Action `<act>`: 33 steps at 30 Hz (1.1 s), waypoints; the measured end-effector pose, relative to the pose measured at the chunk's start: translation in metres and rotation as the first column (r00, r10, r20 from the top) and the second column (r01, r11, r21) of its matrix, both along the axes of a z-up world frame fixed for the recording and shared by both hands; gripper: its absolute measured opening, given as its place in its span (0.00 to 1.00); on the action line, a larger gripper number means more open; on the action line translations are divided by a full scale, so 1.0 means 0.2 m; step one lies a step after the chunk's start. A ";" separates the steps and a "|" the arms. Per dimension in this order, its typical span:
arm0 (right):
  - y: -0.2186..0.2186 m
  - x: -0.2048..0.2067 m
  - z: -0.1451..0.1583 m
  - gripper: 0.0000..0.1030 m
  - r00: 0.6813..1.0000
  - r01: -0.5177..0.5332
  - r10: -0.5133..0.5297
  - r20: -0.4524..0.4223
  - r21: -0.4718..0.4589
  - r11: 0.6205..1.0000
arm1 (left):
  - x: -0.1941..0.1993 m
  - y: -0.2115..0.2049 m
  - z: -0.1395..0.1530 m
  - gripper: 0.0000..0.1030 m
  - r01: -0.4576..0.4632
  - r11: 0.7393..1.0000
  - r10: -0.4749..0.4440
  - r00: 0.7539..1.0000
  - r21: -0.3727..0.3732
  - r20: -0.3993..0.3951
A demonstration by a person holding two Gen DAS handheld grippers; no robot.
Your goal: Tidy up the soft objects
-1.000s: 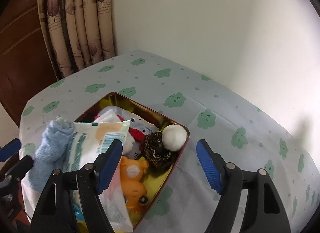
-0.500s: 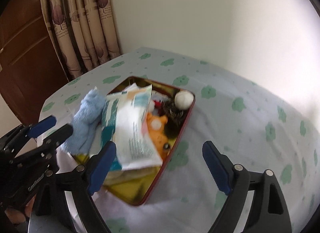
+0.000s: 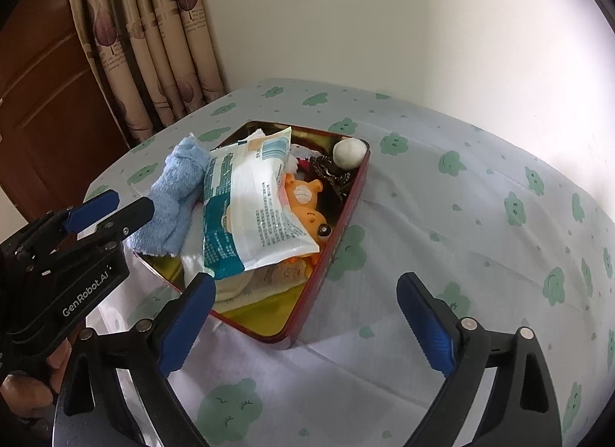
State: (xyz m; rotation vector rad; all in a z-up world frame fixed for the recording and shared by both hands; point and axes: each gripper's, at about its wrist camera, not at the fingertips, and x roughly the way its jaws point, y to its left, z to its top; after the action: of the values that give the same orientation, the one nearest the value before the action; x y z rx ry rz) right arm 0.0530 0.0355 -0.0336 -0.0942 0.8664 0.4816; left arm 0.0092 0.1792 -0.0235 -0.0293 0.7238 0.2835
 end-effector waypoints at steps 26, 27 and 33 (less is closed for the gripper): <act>0.08 -0.03 -0.05 0.94 0.998 -0.054 0.053 -0.037 -0.028 0.998 | 0.00 0.00 0.00 0.42 -0.004 1.000 0.004 1.000 -0.004 -0.002; 0.08 -0.03 -0.05 0.94 0.998 -0.054 0.053 -0.037 -0.028 0.998 | 0.00 0.00 0.00 0.42 -0.003 1.000 0.003 1.000 -0.004 -0.002; 0.07 -0.03 -0.06 0.94 0.998 -0.051 0.050 -0.049 -0.019 0.999 | 0.00 0.00 0.00 0.42 -0.008 1.000 0.008 1.000 -0.004 -0.001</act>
State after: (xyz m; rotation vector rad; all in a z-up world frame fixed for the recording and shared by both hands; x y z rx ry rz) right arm 0.0474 0.0503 -0.0458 -0.1231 0.9185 0.5244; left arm 0.0085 0.1797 -0.0231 -0.0360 0.7255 0.2892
